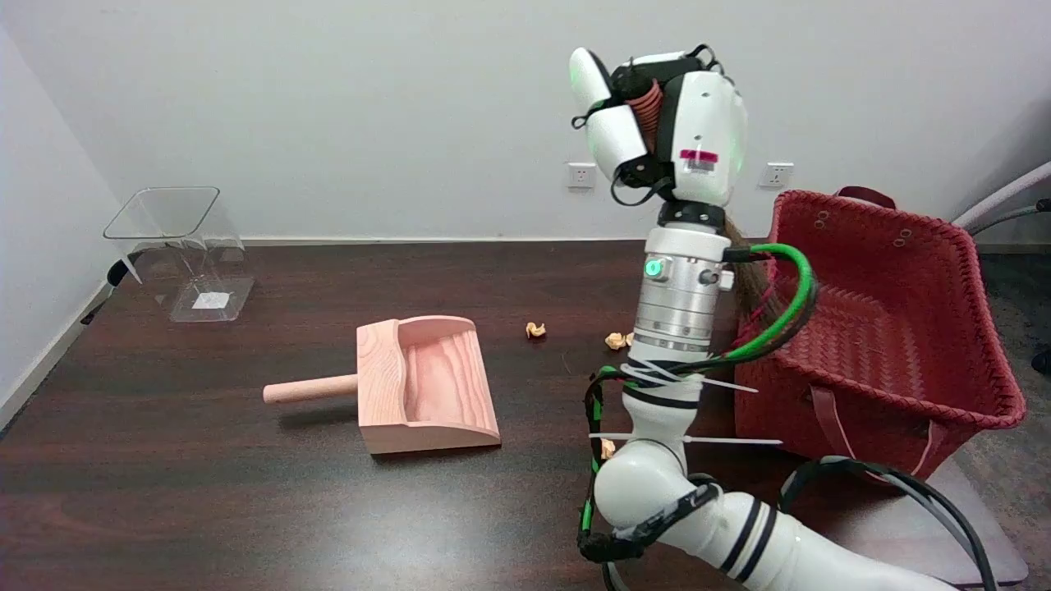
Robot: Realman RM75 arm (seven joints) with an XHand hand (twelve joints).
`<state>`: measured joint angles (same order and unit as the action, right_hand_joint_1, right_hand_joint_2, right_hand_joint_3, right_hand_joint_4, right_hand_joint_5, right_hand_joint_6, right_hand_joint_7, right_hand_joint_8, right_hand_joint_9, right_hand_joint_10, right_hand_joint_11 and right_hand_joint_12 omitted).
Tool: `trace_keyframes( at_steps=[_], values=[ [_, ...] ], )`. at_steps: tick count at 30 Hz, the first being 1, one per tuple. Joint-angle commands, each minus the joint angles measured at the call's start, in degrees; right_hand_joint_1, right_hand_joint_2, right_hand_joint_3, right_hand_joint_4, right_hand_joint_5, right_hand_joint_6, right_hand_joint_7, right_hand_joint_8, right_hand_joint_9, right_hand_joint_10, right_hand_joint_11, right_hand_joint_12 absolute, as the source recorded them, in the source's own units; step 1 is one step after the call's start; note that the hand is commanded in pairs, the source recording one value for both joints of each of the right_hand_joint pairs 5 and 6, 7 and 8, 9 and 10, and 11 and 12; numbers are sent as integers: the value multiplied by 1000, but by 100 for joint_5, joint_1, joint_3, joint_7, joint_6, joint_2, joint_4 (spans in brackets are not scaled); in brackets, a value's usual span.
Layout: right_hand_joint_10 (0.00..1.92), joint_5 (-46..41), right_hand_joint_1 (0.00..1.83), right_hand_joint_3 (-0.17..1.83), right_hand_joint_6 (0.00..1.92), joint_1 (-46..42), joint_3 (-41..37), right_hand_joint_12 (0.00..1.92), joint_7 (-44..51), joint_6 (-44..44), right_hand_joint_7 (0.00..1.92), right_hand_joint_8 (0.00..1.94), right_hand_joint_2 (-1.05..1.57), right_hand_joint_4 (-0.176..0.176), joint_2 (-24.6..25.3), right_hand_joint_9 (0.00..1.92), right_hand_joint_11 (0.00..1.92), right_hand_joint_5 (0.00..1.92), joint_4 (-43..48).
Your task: Sweep the paper balls into the dustpan.
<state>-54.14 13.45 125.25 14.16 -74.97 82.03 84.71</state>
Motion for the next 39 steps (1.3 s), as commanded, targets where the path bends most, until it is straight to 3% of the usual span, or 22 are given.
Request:
trace_keyframes(
  at_steps=[1, 18, 39],
  values=[
    [1920, -527, 712, -175, 1920, 417, 64, 1920, -407, -148, 1920, 1920, 1571, 0, 210, 1920, 1920, 1920, -1445],
    [1920, -860, 684, -175, 1920, 762, 59, 1920, -1412, -458, 1920, 1920, 1571, 0, 301, 1920, 1920, 1920, -3146],
    [1920, -1404, 661, -175, 1920, 605, 83, 1920, -1939, -813, 1920, 1920, 1571, 0, 402, 1920, 1920, 1920, -4016]
  ],
)
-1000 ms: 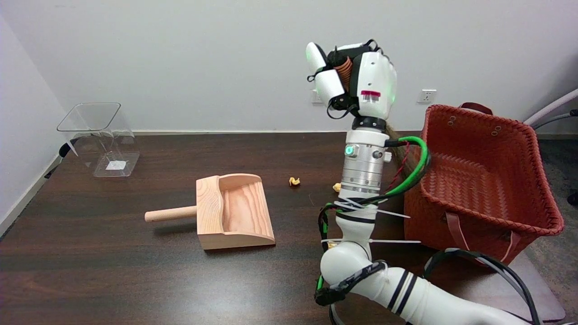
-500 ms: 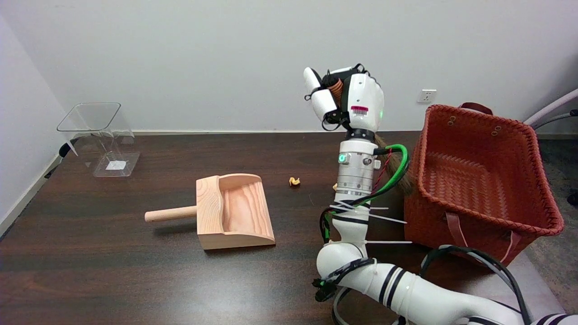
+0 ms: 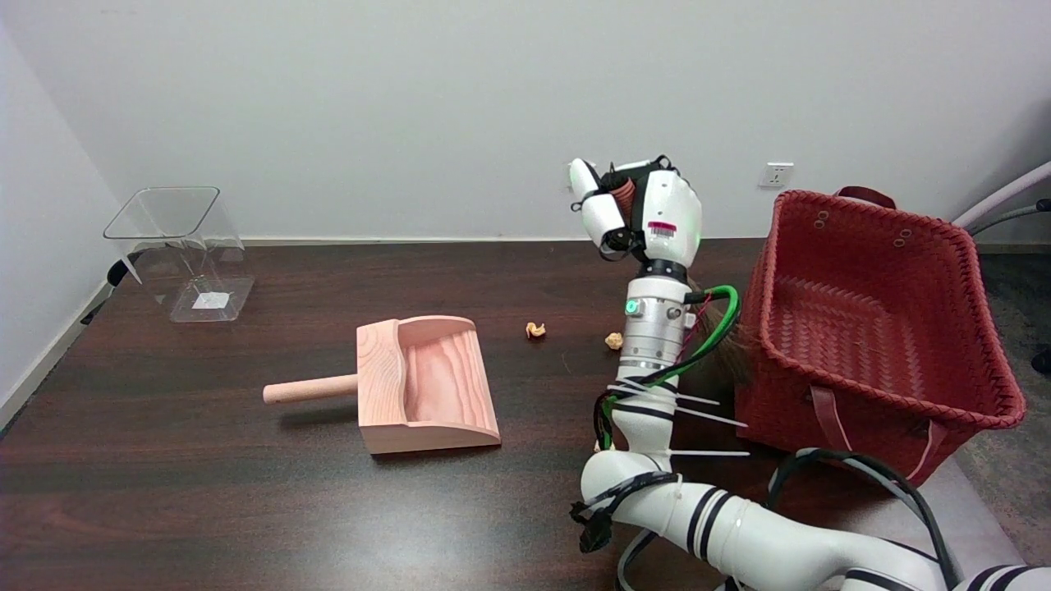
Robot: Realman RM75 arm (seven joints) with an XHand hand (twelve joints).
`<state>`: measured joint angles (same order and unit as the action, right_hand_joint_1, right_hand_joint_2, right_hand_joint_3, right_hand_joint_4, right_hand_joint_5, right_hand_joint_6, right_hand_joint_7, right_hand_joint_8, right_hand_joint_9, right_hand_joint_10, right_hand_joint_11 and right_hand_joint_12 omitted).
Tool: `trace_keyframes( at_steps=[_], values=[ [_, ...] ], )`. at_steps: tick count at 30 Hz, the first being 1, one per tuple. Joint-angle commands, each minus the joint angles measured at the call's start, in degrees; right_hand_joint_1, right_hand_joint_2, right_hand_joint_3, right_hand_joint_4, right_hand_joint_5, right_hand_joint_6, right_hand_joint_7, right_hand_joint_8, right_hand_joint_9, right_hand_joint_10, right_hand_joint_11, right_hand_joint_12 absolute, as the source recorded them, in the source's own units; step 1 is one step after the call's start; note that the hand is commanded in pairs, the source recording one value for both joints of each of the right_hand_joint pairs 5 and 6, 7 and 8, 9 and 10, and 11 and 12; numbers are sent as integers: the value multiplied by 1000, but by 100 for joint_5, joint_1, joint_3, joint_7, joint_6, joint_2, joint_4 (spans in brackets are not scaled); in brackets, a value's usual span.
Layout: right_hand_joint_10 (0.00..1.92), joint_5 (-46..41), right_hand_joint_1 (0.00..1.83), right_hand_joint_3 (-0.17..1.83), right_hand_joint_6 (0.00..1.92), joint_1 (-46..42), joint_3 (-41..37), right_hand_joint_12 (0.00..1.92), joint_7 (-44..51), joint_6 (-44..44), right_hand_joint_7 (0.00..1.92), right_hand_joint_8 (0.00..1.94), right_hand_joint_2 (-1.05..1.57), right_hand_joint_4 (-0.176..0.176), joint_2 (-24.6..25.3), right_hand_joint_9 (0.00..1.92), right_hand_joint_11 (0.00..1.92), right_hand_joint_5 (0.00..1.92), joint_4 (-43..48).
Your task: Sweep the paper balls into the dustpan.
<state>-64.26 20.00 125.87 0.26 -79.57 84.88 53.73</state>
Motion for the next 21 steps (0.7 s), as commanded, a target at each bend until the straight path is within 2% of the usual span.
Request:
trace_keyframes(
  at_steps=[1, 8, 21],
  values=[
    [1920, -392, 660, -175, 1920, -53, 21, 1920, -560, -380, 1920, 1920, 1571, 0, 141, 1920, 1920, 1920, -985],
    [1920, -416, 651, -175, 1920, 45, -11, 1920, -610, -523, 1920, 1920, 1571, 0, 349, 1920, 1920, 1920, -1529],
    [1920, -647, 621, -175, 1920, 317, -3, 1920, -1175, -526, 1920, 1920, 1571, 0, 741, 1920, 1920, 1920, -1767]
  ],
)
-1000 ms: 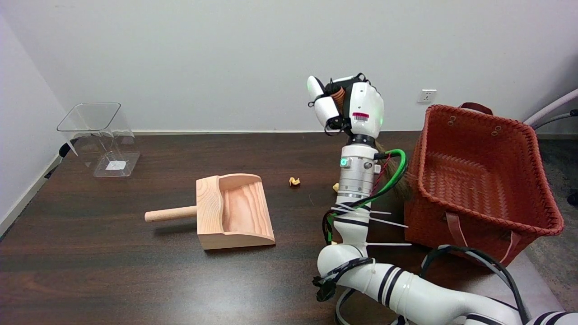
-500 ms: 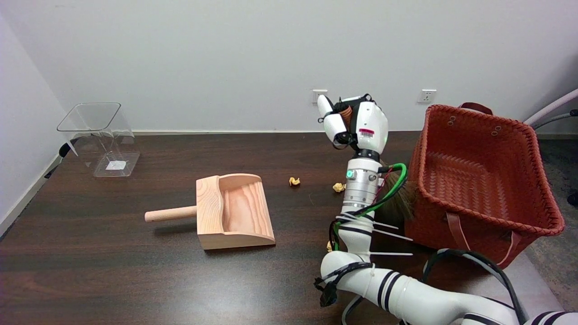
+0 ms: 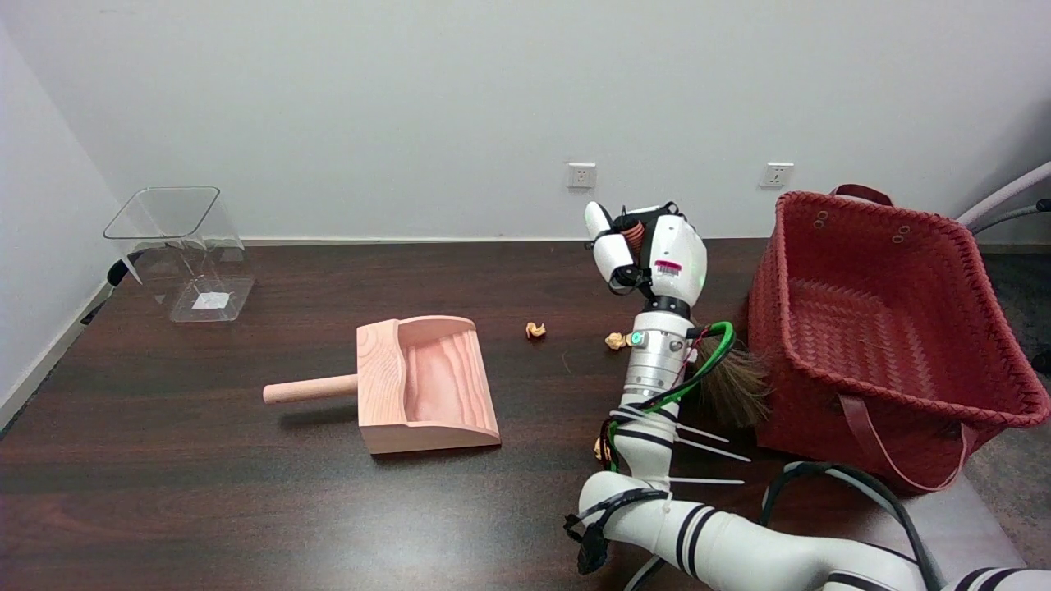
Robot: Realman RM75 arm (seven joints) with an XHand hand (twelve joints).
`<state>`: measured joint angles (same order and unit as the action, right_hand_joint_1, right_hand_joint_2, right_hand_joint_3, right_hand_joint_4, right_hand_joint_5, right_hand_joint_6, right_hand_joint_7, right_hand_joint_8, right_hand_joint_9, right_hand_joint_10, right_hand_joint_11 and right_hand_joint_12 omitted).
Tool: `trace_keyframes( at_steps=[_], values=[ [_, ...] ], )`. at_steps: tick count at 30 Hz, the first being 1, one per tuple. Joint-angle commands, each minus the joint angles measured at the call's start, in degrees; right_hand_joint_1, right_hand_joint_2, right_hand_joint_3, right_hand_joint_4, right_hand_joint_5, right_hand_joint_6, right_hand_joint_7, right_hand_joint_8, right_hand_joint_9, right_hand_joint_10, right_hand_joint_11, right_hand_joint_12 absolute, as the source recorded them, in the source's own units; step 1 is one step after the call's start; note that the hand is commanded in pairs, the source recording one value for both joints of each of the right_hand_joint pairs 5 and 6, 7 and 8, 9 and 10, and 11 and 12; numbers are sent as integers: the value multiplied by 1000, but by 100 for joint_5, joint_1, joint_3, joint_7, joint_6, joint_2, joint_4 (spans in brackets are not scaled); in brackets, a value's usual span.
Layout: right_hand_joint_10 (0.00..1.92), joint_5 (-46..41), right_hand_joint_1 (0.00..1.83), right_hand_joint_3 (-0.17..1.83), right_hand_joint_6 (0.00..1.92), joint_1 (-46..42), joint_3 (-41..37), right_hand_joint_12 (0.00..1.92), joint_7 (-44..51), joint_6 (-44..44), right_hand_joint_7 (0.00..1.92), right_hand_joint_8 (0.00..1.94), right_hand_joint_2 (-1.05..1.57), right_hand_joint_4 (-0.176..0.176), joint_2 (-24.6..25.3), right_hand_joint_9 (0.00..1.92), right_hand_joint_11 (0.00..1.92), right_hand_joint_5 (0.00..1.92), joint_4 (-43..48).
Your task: Sweep the paper balls into the dustpan.
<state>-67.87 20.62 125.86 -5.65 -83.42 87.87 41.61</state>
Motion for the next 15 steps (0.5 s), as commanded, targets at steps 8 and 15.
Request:
trace_keyframes(
  at_steps=[8, 15],
  values=[
    [1920, -837, 594, -175, 1920, 425, -2, 1920, -1931, -226, 1920, 1920, 1571, 0, 841, 1920, 1920, 1920, -554],
    [1920, -941, 582, -175, 1920, 455, 14, 1920, -2748, -613, 1920, 1920, 1571, 0, 969, 1920, 1920, 1920, -288]
  ],
)
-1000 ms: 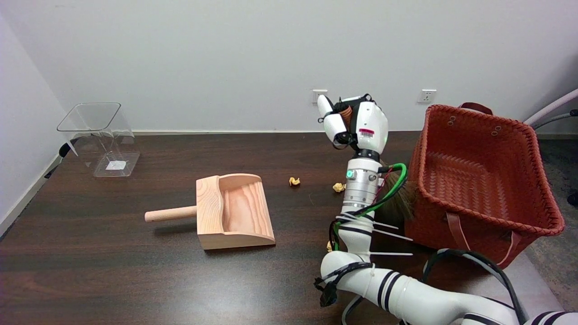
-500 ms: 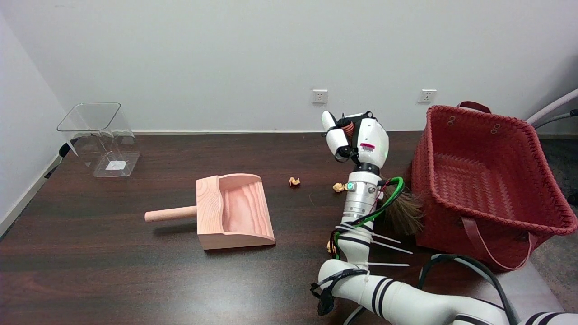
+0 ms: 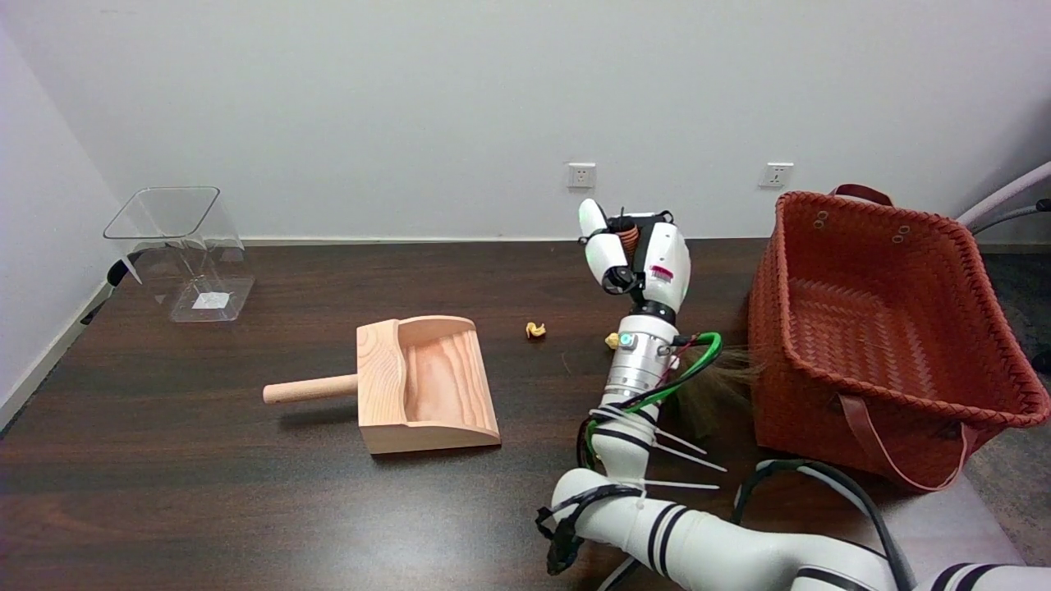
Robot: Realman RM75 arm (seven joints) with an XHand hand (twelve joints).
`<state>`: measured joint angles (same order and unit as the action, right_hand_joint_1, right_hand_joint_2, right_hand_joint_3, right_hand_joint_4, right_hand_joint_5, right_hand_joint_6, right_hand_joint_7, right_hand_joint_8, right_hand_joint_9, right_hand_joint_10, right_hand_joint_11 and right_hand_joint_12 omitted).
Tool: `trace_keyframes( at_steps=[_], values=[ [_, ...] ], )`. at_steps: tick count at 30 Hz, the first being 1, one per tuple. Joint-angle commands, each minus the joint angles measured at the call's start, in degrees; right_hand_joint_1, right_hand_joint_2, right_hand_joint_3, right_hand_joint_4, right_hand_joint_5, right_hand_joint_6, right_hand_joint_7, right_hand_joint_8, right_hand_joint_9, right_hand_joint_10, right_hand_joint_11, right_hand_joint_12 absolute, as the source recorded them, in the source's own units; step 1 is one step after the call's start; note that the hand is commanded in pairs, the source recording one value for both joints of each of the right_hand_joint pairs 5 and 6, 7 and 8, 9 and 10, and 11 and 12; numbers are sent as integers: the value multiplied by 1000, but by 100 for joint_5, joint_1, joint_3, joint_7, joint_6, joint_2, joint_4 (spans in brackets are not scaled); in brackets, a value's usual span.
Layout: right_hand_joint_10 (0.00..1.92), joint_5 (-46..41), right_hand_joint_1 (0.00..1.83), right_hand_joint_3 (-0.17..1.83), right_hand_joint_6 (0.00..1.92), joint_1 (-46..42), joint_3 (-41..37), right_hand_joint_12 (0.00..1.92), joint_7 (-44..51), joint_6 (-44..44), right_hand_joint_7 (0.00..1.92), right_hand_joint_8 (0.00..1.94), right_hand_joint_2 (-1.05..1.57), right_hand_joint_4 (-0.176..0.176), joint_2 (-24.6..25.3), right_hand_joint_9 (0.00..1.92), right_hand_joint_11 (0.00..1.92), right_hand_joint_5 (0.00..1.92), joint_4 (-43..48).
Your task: Sweep the paper balls into the dustpan.
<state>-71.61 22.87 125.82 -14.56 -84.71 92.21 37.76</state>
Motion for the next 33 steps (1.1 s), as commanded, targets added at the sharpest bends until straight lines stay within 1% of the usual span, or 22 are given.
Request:
trace_keyframes(
  at_steps=[1, 9, 16, 24, 29, 33],
  values=[
    [1920, -568, 582, -175, 1920, 221, 18, 1920, -1940, -511, 1920, 1920, 1571, 0, 538, 1920, 1920, 1920, 145],
    [1920, -792, 567, -175, 1920, 96, 77, 1920, -3063, -667, 1920, 1920, 1571, 0, 570, 1920, 1920, 1920, 491],
    [1920, -839, 557, -175, 1920, -68, 144, 1920, -3512, -799, 1920, 1920, 1571, 0, 570, 1920, 1920, 1920, 898],
    [1920, -1433, 538, -175, 1920, -236, 333, 1920, -4812, -585, 1920, 1920, 1571, 0, 725, 1920, 1920, 1920, 981],
    [1920, -1385, 530, -175, 1920, -223, 357, 1920, -5206, -495, 1920, 1920, 1571, 0, 756, 1920, 1920, 1920, 987],
    [1920, -1247, 527, -175, 1920, -247, 394, 1920, -5236, -579, 1920, 1920, 1571, 0, 703, 1920, 1920, 1920, 1215]
  ],
)
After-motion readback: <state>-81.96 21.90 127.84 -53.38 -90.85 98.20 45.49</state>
